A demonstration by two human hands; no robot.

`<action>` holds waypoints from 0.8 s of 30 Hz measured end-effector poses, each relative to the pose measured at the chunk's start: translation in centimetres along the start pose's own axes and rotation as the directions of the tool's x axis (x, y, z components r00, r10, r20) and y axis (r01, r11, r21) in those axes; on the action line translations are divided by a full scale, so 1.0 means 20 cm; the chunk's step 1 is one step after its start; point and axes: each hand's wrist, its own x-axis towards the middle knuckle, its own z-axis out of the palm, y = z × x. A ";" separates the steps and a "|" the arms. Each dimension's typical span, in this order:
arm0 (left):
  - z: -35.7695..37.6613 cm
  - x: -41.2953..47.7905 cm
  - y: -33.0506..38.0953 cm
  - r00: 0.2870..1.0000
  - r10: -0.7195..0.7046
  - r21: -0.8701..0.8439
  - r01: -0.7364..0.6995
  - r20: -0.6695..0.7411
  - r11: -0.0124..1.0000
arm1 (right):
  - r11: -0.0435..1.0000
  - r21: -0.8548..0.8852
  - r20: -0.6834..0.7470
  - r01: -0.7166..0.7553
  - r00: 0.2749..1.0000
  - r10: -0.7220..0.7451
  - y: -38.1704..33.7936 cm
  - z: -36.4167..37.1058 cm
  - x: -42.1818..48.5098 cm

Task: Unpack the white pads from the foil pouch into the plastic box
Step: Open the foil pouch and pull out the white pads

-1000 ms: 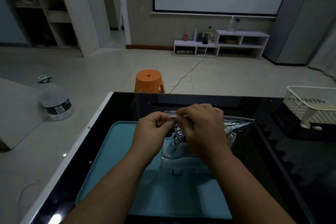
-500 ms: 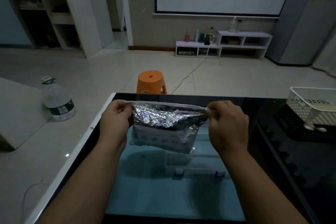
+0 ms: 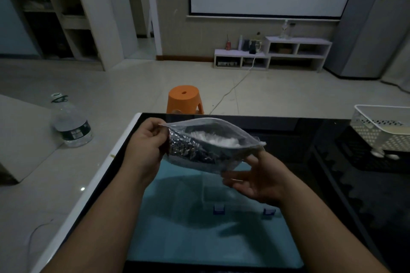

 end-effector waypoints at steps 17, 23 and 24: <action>-0.27 0.13 -0.11 0.931 -0.357 0.176 0.364 -0.071 0.915 | 0.893 -0.125 0.029 0.433 0.901 -0.433 0.05 0.15 0.13; -0.33 0.10 -0.16 0.918 -0.397 0.214 0.383 0.024 0.899 | 0.813 -0.303 0.125 0.498 0.866 -0.484 0.13 0.29 0.27; -0.33 0.10 -0.15 0.926 -0.374 0.173 0.362 0.044 0.916 | 0.783 -0.350 0.119 0.513 0.854 -0.507 0.14 0.29 0.28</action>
